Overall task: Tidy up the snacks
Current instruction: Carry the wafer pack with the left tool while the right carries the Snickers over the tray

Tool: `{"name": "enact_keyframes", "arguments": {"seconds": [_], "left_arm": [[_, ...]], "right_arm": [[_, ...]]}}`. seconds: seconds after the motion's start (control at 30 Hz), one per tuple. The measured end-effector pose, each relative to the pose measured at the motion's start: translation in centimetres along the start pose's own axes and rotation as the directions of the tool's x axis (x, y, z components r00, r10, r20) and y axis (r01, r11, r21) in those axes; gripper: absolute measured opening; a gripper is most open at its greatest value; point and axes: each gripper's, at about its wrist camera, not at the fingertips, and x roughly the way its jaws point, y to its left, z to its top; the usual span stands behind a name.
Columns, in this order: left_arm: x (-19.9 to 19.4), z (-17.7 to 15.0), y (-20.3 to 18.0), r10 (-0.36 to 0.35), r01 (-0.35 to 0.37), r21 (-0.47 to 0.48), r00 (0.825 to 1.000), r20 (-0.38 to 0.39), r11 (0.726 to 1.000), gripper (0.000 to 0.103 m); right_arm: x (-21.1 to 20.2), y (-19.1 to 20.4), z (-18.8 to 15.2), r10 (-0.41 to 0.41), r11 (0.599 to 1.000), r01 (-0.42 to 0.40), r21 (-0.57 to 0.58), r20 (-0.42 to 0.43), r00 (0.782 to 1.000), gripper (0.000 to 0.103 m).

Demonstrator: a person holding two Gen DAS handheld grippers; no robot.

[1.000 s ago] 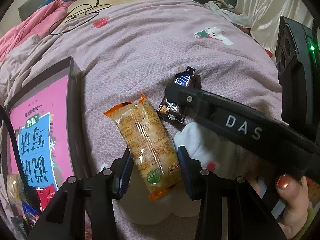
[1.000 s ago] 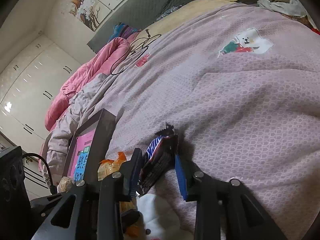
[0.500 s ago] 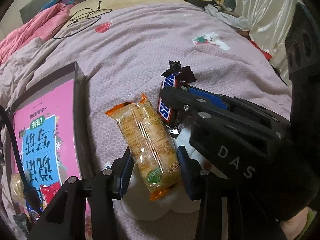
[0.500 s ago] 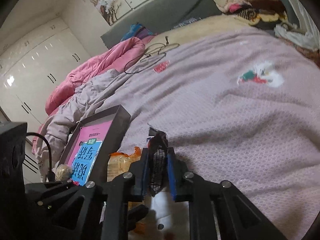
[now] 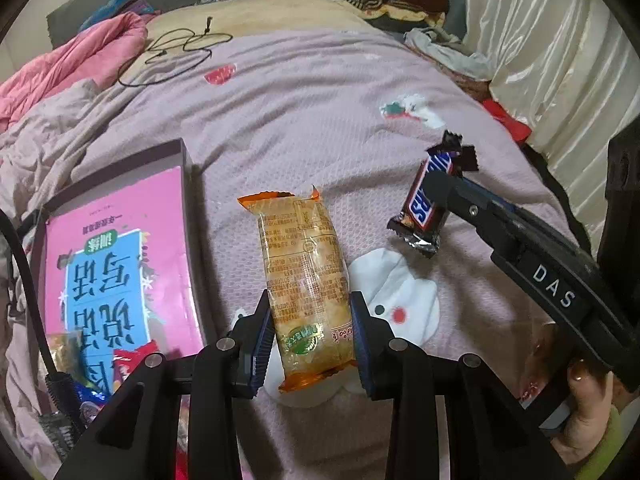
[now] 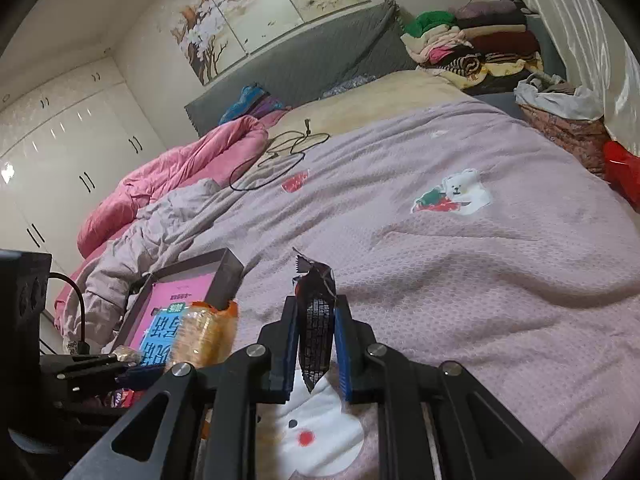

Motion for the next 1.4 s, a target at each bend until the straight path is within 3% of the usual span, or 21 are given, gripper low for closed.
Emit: {"name": "enact_keyframes", "arguments": {"seconds": [0.33,0.53,1.07,1.4], "left_arm": [[-4.9,-1.0,1.7,-0.002,0.003,-0.021,0.997,0.076,1.0,0.037],[-7.2,-2.2,4.0,0.015,-0.011,-0.039,0.995,0.103,0.999,0.037],[-10.0,-6.9,12.7,0.078,-0.059,-0.169,0.991,0.108,0.984,0.037],[-10.1,-9.2,16.1,0.114,-0.093,-0.222,0.99,0.085,0.971,0.037]], "right_arm": [[-3.1,3.6,0.0,0.05,0.998,-0.048,-0.034,0.05,0.998,0.017],[-3.7,6.5,-0.6,0.112,0.993,-0.111,-0.042,0.038,0.993,0.017],[-1.8,17.0,-4.0,0.265,0.949,-0.281,-0.141,-0.119,0.957,0.017],[-0.7,17.6,-5.3,0.275,0.944,-0.302,-0.131,-0.193,0.942,0.017]]}}
